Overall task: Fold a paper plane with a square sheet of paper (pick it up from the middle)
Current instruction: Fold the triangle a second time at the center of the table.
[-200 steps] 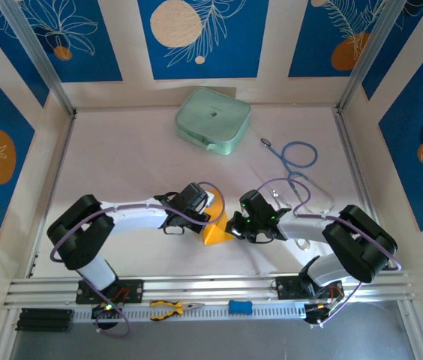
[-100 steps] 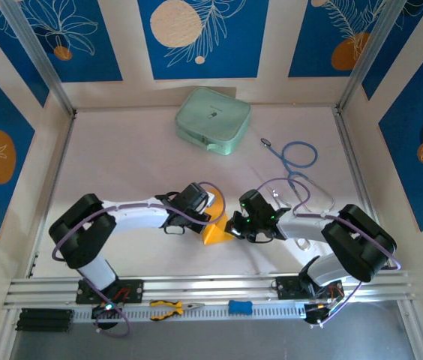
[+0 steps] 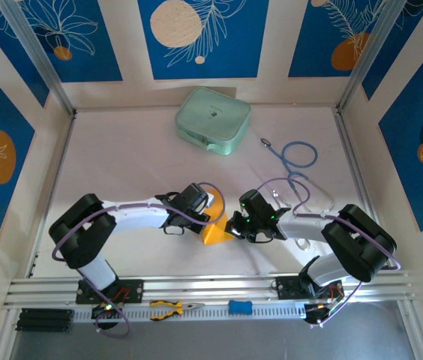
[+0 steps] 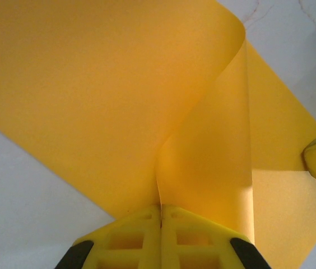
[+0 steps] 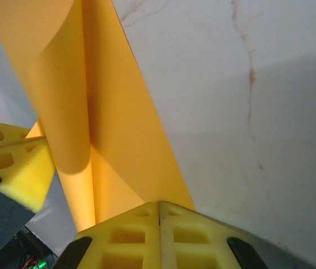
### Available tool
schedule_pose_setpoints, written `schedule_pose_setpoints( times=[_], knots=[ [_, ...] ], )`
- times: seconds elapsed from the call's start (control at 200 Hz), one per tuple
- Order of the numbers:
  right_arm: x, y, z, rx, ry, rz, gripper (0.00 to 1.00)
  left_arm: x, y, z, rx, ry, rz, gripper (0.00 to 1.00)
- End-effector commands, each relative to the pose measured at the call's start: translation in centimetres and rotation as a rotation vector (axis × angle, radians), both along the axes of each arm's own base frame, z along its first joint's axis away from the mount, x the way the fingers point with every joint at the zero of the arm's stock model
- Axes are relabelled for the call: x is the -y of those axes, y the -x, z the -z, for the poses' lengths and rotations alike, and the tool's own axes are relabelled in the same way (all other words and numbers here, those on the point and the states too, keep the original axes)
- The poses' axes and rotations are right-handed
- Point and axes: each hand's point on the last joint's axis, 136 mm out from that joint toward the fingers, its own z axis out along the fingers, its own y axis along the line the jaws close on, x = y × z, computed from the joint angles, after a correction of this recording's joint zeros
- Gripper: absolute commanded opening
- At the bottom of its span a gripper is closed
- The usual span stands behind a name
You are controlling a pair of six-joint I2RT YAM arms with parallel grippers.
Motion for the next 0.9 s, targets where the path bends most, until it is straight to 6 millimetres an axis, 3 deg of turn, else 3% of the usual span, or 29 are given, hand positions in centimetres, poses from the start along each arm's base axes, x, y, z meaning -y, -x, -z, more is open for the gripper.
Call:
schedule_pose_setpoints(
  times=[0.0,0.895],
  knots=[
    [1.9,1.8,2.6,-0.085,0.112,-0.008,0.02,0.2,-0.9,-0.4,0.029,-0.003,0.009,0.02],
    [1.8,2.0,2.7,-0.094,0.113,-0.016,0.02,-0.1,-0.9,0.4,0.026,-0.029,0.012,0.02]
  ],
)
